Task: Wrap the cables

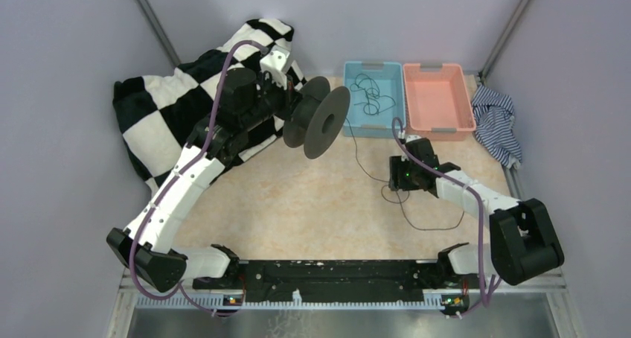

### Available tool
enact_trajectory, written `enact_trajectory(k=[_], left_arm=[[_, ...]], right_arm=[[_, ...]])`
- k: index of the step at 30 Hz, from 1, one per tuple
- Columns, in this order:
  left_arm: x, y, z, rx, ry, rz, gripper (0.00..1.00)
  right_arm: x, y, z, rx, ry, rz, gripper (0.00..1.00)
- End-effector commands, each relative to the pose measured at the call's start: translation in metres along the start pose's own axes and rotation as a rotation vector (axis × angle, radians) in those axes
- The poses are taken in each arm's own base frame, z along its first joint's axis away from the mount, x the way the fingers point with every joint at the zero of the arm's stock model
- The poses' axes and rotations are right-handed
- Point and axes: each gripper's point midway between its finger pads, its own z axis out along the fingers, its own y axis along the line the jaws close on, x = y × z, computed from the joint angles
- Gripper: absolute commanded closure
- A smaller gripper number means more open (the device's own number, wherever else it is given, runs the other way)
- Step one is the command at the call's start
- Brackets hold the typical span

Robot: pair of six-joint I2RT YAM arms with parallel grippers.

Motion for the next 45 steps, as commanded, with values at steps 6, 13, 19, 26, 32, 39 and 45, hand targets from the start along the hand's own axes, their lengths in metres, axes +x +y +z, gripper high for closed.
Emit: enact_trajectory(k=[6, 13, 19, 26, 32, 39, 45], left_arm=[[-0.077, 0.006, -0.028, -0.07, -0.257, 0.009, 1.0], [-0.081, 0.005, -0.028, -0.067, -0.268, 0.014, 1.0], [-0.08, 0.013, -0.028, -0.111, -0.269, 0.005, 1.0], [-0.082, 0.037, -0.022, -0.245, -0.322, -0.175, 1.0], [-0.092, 0.055, -0.021, -0.334, -0.437, -0.333, 1.0], [-0.076, 0.094, -0.022, -0.555, -0.443, -0.298, 1.0], [-0.056, 0.115, -0.007, -0.661, -0.421, -0.229, 1.0]], right_arm=[[-0.002, 0.014, 0.008, -0.059, 0.016, 0.026, 0.42], [0.0, 0.013, 0.009, -0.052, -0.009, 0.074, 0.53], [-0.023, 0.025, -0.005, -0.107, -0.071, 0.062, 1.0], [-0.048, 0.062, -0.05, -0.249, -0.116, -0.027, 1.0], [-0.031, 0.121, -0.086, -0.368, -0.086, -0.125, 1.0], [-0.018, 0.168, -0.141, -0.551, -0.024, -0.283, 1.0], [-0.026, 0.196, -0.201, -0.681, -0.027, -0.426, 1.0]])
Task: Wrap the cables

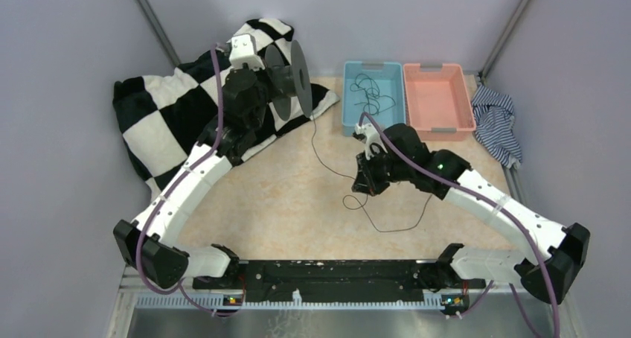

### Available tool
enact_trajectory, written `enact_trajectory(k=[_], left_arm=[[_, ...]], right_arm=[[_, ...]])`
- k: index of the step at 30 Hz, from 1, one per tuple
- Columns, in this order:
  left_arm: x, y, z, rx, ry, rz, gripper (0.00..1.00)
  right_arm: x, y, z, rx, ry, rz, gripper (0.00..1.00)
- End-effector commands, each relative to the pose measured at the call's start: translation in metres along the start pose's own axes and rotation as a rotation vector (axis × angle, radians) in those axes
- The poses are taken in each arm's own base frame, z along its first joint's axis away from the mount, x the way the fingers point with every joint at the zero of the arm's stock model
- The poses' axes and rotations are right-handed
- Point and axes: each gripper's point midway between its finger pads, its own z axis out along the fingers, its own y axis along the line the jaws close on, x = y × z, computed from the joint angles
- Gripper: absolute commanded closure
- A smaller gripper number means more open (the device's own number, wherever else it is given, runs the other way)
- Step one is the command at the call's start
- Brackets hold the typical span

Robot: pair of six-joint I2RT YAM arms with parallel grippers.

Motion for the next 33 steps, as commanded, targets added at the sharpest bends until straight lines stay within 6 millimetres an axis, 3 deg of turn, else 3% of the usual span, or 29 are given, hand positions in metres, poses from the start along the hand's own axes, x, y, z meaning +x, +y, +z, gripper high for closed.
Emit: enact_trajectory(k=[1, 9, 12, 18, 24, 29, 33], left_arm=[[-0.021, 0.008, 0.017, -0.072, -0.137, -0.006, 1.0], [0.006, 0.016, 0.034, -0.122, -0.102, 0.031, 1.0], [0.017, 0.017, 0.041, -0.122, -0.075, 0.069, 1.0], [0.054, 0.007, 0.046, -0.049, 0.048, 0.124, 1.0], [0.085, 0.009, 0.037, -0.012, 0.118, 0.142, 1.0], [0.11, -0.018, 0.022, 0.157, 0.229, 0.216, 1.0], [0.122, -0.042, -0.002, 0.308, 0.274, 0.26, 1.0]], right_arm=[[-0.016, 0.047, -0.038, -0.125, 0.001, -0.138, 1.0], [-0.001, 0.092, -0.055, -0.234, 0.102, -0.261, 1.0], [-0.006, 0.11, -0.071, -0.304, 0.072, -0.273, 1.0], [-0.041, 0.13, -0.103, -0.354, -0.084, -0.329, 1.0], [-0.089, 0.146, -0.107, -0.375, -0.266, -0.386, 1.0], [-0.119, 0.141, -0.098, -0.3, -0.351, -0.437, 1.0], [-0.146, 0.118, -0.09, -0.208, -0.413, -0.432, 1.0]])
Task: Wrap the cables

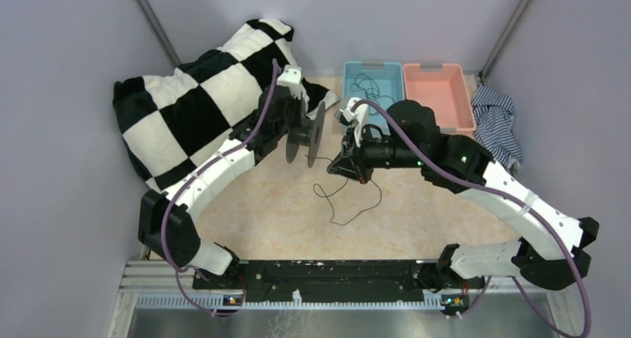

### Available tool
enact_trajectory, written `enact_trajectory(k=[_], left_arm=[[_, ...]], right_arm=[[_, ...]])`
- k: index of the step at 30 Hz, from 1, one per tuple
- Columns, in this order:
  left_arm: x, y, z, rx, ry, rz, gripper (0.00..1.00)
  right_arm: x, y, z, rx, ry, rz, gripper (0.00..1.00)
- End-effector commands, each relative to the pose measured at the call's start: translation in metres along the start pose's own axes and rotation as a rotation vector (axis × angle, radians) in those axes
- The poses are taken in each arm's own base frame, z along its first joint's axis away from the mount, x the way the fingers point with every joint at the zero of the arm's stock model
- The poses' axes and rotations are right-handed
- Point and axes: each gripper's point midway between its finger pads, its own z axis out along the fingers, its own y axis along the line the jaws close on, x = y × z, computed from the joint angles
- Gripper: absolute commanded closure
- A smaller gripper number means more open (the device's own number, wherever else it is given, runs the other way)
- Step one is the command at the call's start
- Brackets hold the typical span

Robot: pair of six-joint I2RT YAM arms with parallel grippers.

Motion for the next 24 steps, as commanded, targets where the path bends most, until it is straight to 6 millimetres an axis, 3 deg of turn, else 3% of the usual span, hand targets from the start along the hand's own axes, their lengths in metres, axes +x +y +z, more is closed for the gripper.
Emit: enact_trajectory(k=[1, 5, 10, 15, 19, 24], left_arm=[[-0.029, -0.04, -0.035, 0.226, -0.091, 0.04, 1.0], [-0.013, -0.069, -0.053, 0.425, -0.023, 0.092, 1.0], [-0.004, -0.084, -0.073, 0.558, 0.018, 0.136, 1.0], [-0.013, -0.09, -0.097, 0.648, -0.007, 0.19, 1.0], [-0.022, -0.094, -0.113, 0.703, -0.016, 0.211, 1.0], [-0.029, -0.106, -0.138, 0.85, -0.003, 0.247, 1.0]], right_arm=[[-0.043, -0.037, -0.002, 0.11, -0.139, -0.057, 1.0], [-0.049, -0.079, -0.007, 0.184, -0.185, -0.024, 1.0], [-0.033, -0.12, -0.003, 0.251, -0.132, 0.017, 1.0], [-0.001, -0.154, -0.007, 0.29, -0.097, 0.099, 1.0], [0.037, -0.18, -0.01, 0.331, -0.057, 0.187, 1.0], [0.078, -0.192, -0.01, 0.363, 0.014, 0.257, 1.0]])
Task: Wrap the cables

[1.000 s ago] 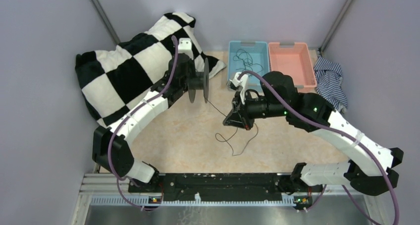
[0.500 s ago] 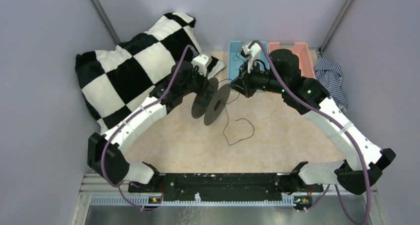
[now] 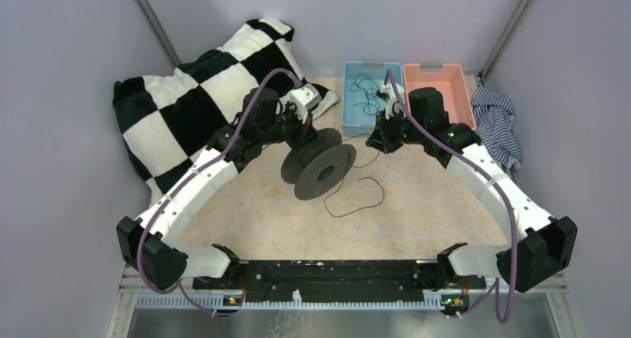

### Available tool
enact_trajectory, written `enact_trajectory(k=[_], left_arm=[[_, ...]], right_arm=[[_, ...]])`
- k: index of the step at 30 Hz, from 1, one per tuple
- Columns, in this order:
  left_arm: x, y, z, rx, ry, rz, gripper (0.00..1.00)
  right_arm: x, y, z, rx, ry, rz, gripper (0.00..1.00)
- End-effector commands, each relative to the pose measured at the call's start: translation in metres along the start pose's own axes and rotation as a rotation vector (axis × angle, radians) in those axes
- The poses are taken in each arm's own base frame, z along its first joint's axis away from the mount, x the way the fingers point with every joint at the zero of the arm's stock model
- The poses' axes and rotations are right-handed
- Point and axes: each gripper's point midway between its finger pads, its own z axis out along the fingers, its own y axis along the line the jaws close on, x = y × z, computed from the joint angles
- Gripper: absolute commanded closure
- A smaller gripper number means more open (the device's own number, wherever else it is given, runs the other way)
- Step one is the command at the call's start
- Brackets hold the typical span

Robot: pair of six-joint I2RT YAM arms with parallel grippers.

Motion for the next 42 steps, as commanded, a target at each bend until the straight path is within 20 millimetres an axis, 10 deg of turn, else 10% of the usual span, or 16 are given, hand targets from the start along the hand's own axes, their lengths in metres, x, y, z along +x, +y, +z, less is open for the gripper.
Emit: enact_trajectory(k=[1, 14, 23, 42], left_arm=[[-0.05, -0.033, -0.029, 0.165, -0.117, 0.096, 1.0], [-0.072, -0.025, -0.041, 0.195, -0.202, 0.012, 1.0], [-0.101, 0.0, -0.069, 0.193, -0.338, -0.098, 1.0], [-0.143, 0.025, -0.09, 0.132, -0.572, -0.306, 1.0]], right_arm=[[0.003, 0.0, -0.002, -0.019, -0.024, 0.0, 1.0], [0.051, -0.041, -0.021, 0.178, 0.111, -0.035, 1.0], [0.064, -0.027, 0.0, 0.083, 0.056, 0.093, 1.0], [0.015, 0.03, 0.026, -0.258, -0.458, 0.468, 0.79]])
